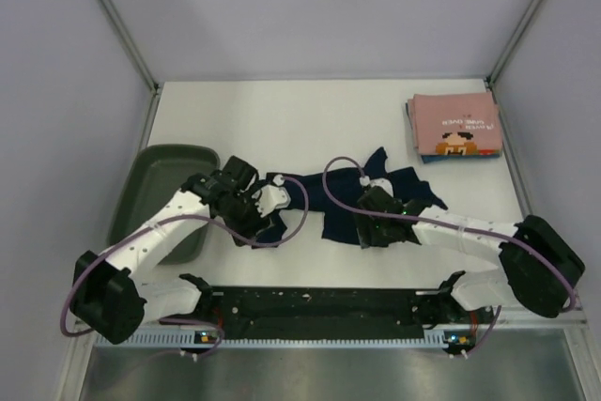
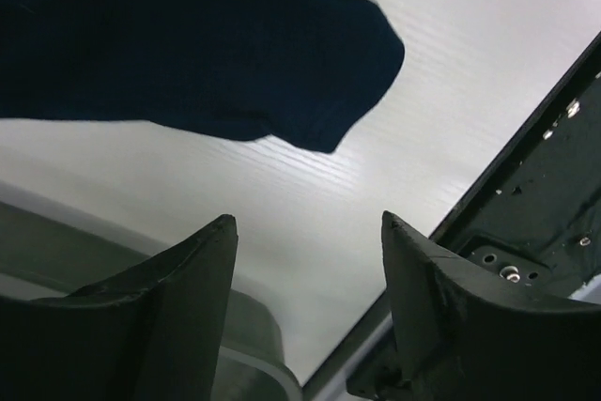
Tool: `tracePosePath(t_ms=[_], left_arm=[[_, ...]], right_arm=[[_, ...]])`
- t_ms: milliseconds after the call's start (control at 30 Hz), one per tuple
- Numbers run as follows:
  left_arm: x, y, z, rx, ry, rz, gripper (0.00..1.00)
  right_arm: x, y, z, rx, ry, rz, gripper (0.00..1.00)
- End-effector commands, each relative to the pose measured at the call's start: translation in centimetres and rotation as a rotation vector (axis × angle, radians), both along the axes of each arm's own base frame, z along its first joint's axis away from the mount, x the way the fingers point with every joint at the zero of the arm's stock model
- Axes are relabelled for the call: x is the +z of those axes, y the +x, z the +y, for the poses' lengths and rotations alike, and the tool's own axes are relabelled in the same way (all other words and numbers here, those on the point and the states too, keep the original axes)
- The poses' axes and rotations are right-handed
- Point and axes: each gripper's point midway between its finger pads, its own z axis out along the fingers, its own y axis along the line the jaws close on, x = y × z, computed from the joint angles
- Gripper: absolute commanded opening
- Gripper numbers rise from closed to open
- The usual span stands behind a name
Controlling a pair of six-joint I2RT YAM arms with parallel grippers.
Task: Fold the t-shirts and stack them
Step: Flatten out the tshirt
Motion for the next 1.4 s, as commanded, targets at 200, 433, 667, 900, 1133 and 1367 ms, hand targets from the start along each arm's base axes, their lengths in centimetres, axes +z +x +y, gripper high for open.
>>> tracePosePath(t_ms=[200,433,667,900,1133,1367], left_arm=[[-3.0,1.3,0.4,0.128,0.032,0.033,0.66],[-1.7,4.9,-1.2,0.363,-0.148,0.170,0.50],[-3.3,3.9,-2.5,0.572,-0.228,0.319,0.66],[-6.0,4.6,-0.4,0.809,-0.118,0.377,0.55],[-6.0,4.3,-0.6,0.871,-0.127,0.400,0.55],[-8.4,3.2,-0.6,0.942,-0.089,0.495,0.46]], right_arm=[[-2.8,1.1,2.0,-0.050,0.018,0.018,0.00],[4.7,3.4,0.9,-0.069,0.089,-0.190,0.00],[7.7,4.0,0.5,-0.068,0.131,-0.266,0.00],[8.7,4.1,0.5,-0.044,0.130,-0.281,0.00],[10.1,4.7,0.4,-0.033,0.123,-0.311,0.00],[12.3,4.9,-0.3,-0.022,0.109,-0.353,0.00]])
